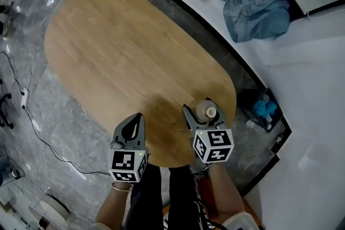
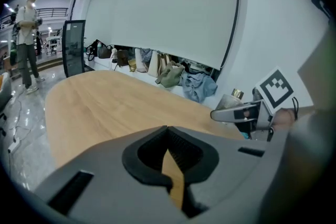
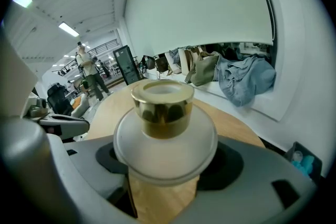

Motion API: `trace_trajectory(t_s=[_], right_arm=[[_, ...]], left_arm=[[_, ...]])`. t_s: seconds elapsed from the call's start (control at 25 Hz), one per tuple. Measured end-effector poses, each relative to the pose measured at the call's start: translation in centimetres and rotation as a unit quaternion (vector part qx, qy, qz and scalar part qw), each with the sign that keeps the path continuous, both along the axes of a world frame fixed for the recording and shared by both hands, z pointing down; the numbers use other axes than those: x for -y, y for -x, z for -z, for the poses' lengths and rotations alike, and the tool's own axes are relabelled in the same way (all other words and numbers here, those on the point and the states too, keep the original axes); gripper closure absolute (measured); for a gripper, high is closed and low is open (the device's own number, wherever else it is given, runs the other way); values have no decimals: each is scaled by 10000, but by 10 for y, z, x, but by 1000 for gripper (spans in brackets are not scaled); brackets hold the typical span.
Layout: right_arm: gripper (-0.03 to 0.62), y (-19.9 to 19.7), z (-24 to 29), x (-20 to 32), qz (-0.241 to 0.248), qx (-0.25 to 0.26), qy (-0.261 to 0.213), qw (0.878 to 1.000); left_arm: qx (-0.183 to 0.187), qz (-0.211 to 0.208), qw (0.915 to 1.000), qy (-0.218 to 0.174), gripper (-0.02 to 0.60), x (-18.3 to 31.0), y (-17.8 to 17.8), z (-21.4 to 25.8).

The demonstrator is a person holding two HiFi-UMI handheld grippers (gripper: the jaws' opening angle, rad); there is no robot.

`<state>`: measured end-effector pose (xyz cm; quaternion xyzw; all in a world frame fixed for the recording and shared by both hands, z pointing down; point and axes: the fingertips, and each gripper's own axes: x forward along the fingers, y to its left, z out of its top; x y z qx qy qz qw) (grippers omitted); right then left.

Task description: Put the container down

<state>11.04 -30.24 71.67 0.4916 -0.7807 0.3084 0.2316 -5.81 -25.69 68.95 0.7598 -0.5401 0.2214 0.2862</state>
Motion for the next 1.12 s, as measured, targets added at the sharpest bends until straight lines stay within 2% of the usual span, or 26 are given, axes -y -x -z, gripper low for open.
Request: trace_trajectory(t_s=[0.2, 0.48, 0.76, 1.12], right_arm=[[253, -14, -26, 36, -14, -333, -89, 9994], [253, -22, -52, 69, 156, -657, -33, 9977], [253, -23, -68, 91, 178, -769, 106, 9968], [253, -21, -78, 95, 194, -848, 282, 9958]], left_arm=[[122, -191, 9996, 155, 574, 5, -3, -16], [95, -155, 9992, 350, 574, 15, -2, -39], [25, -157, 9989, 446, 574, 28, -7, -49], [-16, -166, 9984, 535, 574, 29, -5, -57]])
